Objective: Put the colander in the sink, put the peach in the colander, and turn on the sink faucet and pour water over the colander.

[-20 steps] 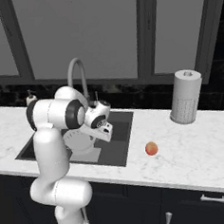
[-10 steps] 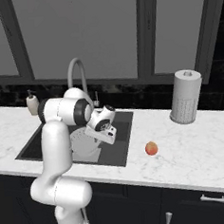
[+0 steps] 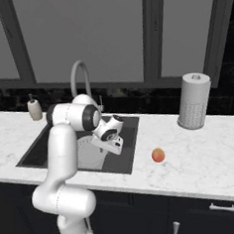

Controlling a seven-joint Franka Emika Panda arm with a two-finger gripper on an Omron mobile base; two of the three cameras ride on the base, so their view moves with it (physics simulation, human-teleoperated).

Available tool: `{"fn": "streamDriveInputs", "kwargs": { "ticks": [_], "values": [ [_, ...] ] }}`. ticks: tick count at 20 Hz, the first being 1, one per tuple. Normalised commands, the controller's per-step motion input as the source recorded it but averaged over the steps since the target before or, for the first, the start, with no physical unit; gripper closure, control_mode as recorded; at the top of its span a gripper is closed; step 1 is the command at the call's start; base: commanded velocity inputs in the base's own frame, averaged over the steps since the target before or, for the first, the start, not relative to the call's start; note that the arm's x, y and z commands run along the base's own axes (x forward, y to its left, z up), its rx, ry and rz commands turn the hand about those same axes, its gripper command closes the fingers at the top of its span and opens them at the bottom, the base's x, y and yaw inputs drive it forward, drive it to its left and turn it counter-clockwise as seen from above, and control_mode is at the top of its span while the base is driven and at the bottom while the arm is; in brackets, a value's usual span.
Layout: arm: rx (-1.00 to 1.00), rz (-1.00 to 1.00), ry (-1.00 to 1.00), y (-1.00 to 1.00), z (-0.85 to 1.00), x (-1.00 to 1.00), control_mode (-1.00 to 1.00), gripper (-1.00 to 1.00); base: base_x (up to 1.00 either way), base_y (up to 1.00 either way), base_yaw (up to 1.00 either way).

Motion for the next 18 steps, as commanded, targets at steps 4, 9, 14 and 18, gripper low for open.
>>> {"fn": "streamDriveInputs", "kwargs": {
  "ticks": [4, 9, 14, 18],
  "values": [
    [0.04, 0.00, 0.00, 0.49, -0.13, 0.03, -1.00, 1.00, 0.00, 0.00, 0.00],
    [0.01, 0.00, 0.00, 0.74, -0.12, 0.01, -1.00, 1.00, 0.00, 0.00, 0.00],
    [0.00, 0.00, 0.00, 0.86, 0.00, 0.00, -1.00, 1.00, 0.00, 0.00, 0.00],
    [0.00, 0.00, 0.00, 0.85, 0.00, 0.00, -1.00, -1.00, 0.00, 0.00, 0.00]
  ]
}}
